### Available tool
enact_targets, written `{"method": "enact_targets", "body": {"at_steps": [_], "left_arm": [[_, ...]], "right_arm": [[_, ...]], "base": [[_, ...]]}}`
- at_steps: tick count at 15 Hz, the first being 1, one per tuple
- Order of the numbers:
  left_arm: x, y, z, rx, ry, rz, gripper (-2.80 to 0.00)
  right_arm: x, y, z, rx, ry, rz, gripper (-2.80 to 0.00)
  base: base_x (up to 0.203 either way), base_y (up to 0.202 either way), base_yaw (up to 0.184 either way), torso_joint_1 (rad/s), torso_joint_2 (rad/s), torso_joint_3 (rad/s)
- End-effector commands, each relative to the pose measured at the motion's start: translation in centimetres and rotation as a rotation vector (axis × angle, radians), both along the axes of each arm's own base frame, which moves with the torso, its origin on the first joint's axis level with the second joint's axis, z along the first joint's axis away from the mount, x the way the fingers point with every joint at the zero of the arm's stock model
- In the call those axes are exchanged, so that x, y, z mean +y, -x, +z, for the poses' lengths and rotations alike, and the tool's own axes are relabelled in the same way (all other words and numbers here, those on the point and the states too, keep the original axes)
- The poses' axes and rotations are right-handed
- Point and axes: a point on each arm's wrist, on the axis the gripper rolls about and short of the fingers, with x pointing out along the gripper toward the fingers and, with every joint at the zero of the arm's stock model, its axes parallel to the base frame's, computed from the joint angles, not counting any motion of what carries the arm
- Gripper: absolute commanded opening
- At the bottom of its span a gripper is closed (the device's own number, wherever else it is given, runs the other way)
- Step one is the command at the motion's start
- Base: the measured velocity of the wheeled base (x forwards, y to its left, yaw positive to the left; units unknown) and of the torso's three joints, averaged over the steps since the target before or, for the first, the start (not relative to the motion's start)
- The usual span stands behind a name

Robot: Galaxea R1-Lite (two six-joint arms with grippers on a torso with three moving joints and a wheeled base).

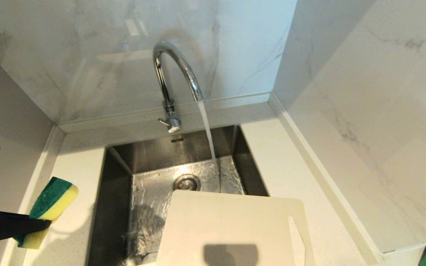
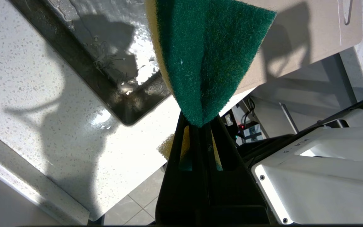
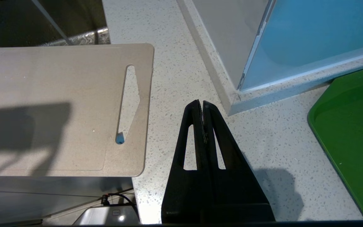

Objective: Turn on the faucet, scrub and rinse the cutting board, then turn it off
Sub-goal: Put down the cleaning cloth

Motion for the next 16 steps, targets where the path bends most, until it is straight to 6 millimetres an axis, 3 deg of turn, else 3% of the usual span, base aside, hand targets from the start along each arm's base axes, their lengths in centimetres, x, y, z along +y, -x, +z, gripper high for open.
{"method": "enact_targets", "body": {"at_steps": [1, 5, 8, 14, 16], "left_arm": [[0.1, 0.1, 0.2, -0.006, 0.003, 0.001, -2.8], [0.1, 0.1, 0.3, -0.012, 0.004, 0.002, -2.8], [-0.9, -1.5, 0.5, 0.007, -0.017, 0.004, -2.8], [-5.5, -10.1, -3.3, 0.175, -0.203, 0.1, -2.8], [-6.0, -13.4, -3.9, 0.201, -0.207, 0.159, -2.8]], "right_arm": [[0.0, 0.0, 0.0, 0.001, -0.001, -0.001, -2.8], [0.0, 0.0, 0.0, 0.001, 0.0, -0.001, -2.8], [0.0, 0.0, 0.0, 0.001, 0.0, -0.001, -2.8], [0.0, 0.0, 0.0, 0.0, 0.0, -0.001, -2.8], [0.0, 0.0, 0.0, 0.001, 0.0, -0.001, -2.8]], "base": [[0.0, 0.0, 0.0, 0.0, 0.0, 0.0], [0.0, 0.0, 0.0, 0.0, 0.0, 0.0], [0.0, 0.0, 0.0, 0.0, 0.0, 0.0], [0.0, 0.0, 0.0, 0.0, 0.0, 0.0], [0.0, 0.0, 0.0, 0.0, 0.0, 0.0]]}}
